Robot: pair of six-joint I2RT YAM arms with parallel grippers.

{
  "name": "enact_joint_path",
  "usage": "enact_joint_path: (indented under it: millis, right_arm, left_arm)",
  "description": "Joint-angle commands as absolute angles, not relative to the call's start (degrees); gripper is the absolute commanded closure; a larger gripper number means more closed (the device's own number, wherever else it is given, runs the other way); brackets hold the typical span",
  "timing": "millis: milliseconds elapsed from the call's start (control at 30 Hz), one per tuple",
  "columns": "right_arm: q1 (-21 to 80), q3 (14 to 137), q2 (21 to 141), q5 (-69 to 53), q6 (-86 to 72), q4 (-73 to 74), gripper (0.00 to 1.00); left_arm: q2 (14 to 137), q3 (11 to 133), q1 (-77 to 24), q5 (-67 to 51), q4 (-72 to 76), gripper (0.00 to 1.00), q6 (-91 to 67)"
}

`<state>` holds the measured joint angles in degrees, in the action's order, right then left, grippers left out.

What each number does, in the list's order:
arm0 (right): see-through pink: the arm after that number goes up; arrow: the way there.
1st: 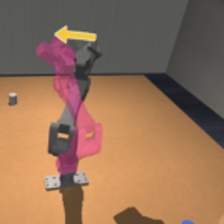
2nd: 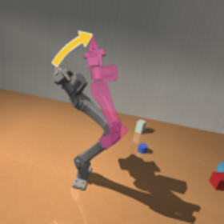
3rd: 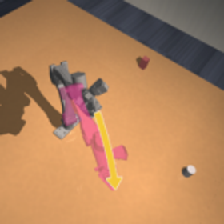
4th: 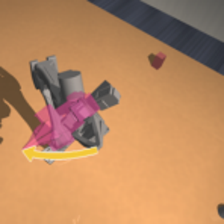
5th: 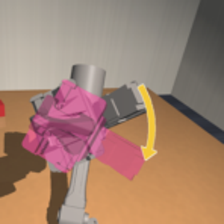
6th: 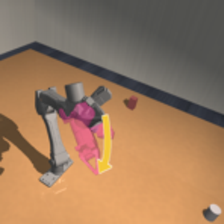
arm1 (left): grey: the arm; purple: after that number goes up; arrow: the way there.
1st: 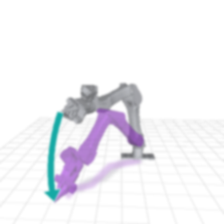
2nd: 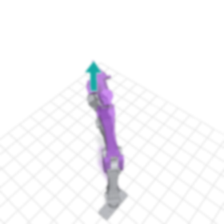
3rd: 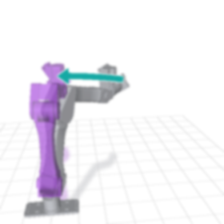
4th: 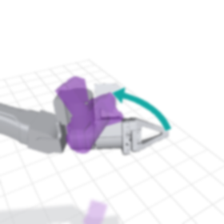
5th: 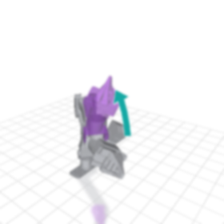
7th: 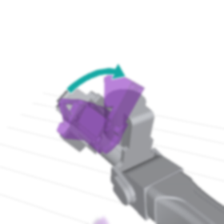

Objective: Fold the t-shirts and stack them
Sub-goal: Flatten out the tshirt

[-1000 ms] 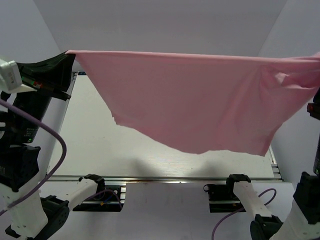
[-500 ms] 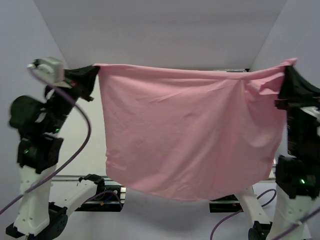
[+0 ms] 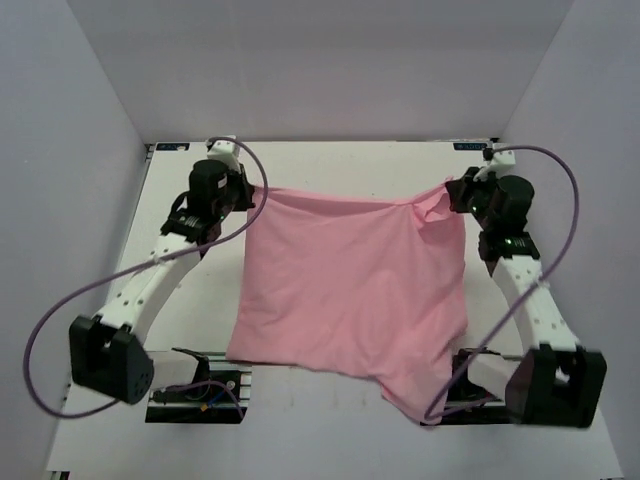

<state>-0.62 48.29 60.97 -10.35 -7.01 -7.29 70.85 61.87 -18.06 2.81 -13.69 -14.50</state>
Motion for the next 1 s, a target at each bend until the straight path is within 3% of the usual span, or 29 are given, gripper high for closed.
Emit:
enact_joint_path:
  millis: [0,333,567,800,900,933,967]
  right_arm:
    - [-0.8,50.7,69.2,-13.7,-6.8,-14.7,1.00]
    - [-0.6,67.3,94.4,-16.0,-4.6,-10.8,1.00]
    - [-0.3,86.6,110.7,-15.8,-3.1,-3.2,1.00]
    - [-0.1,96.5,118.0,-15.9,-2.5,2.5,1.00]
    - [-0.1,101.2,121.9,-15.6,-2.8,4.6,0.73]
    - [-0.2,105.6,124.5,-15.6,-3.1,6.4,0.31]
    - [-0.1,107.2,125.6,-15.0,-3.3,8.3,0.17]
  left_arm:
    - [75.3,63.2,-17.1,8.4,-9.5,1.00,-16.2]
    - [103.0,78.0,-12.3,6.2,-7.5,1.00,-15.6]
    - [120.6,97.7,-9.7,-1.4,-9.1,1.00,-13.9]
    - [132.1,110.7,-7.3,-8.6,-10.3,1.00,-12.8]
    - [134.5,114.2,-7.3,-9.9,-9.8,1.00,-12.8]
    - [136.1,116.3,-7.3,-9.9,-9.8,1.00,-12.8]
    - [136.9,117.1,-7.3,-9.9,-9.8,1.00,-12.8]
